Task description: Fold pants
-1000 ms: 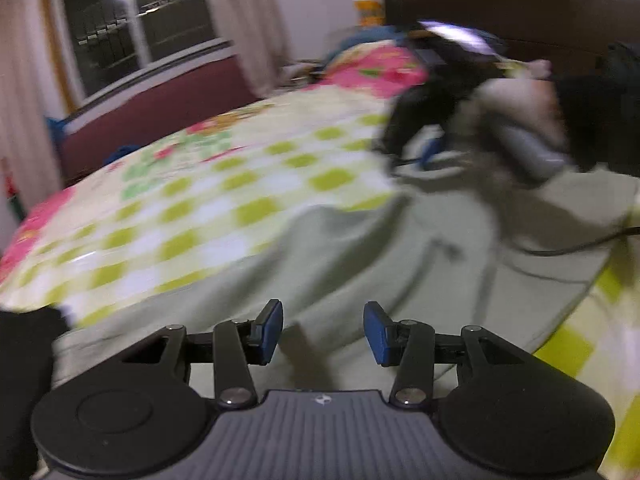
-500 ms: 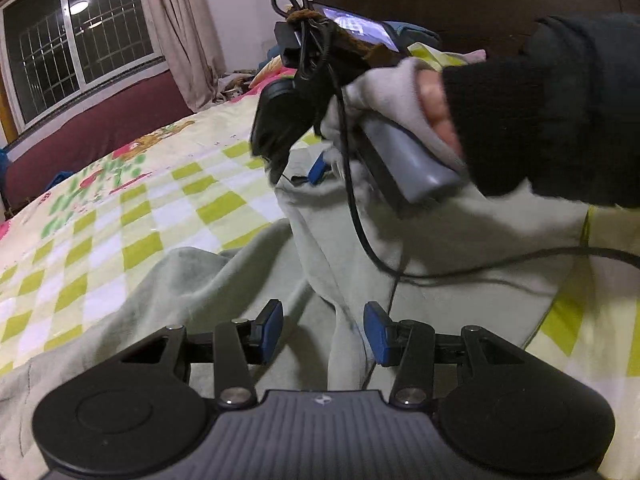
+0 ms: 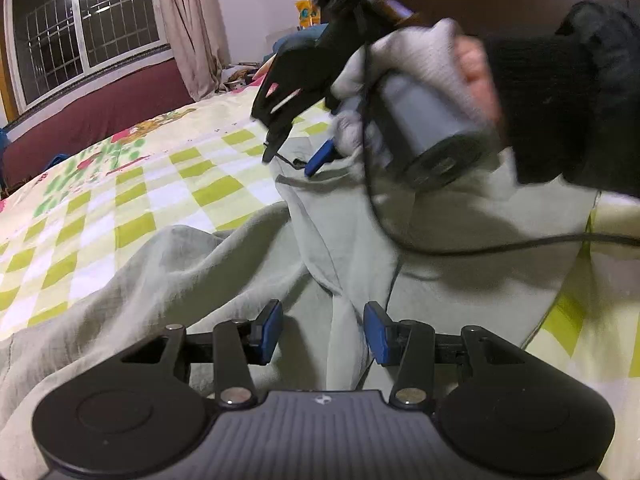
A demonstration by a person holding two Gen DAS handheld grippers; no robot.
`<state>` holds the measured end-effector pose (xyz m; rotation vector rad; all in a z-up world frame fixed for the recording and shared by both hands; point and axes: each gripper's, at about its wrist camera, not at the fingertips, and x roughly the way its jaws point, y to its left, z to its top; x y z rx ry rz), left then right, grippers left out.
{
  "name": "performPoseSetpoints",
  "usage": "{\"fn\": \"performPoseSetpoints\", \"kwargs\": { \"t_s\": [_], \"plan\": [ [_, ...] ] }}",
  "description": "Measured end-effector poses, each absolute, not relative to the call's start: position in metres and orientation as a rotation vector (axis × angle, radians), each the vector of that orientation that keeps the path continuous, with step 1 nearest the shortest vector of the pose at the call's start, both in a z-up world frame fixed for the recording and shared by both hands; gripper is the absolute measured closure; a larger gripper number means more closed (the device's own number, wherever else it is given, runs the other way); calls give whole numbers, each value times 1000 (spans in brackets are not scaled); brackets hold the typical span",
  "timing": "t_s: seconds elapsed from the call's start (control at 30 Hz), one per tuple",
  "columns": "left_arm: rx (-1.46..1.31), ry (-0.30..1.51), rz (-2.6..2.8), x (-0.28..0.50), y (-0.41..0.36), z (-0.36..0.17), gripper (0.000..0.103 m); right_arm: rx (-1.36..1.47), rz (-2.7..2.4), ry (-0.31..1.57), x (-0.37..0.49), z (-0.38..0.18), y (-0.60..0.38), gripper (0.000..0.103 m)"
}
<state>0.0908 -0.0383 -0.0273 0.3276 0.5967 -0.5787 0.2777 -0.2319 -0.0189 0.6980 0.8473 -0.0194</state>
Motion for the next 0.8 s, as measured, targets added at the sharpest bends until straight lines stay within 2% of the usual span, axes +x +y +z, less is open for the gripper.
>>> {"fn": "performPoseSetpoints", "kwargs": {
  "t_s": [0.37, 0.4, 0.43, 0.57, 0.8],
  "plan": [
    [226, 665, -590, 106, -29, -30, 44, 710, -217, 712, 314, -29, -250, 64],
    [201, 681, -592, 109, -27, -30, 44, 708, -215, 712, 316, -30, -251, 78],
    [179, 698, -593, 112, -26, -30, 44, 717, -200, 723, 319, -31, -253, 98],
    [156, 738, -584, 117, -27, -28, 45, 717, -173, 737, 318, -27, -260, 99],
    [215, 752, -542, 114, -41, -23, 47, 663, -154, 649, 291, 21, -288, 100]
  ]
}}
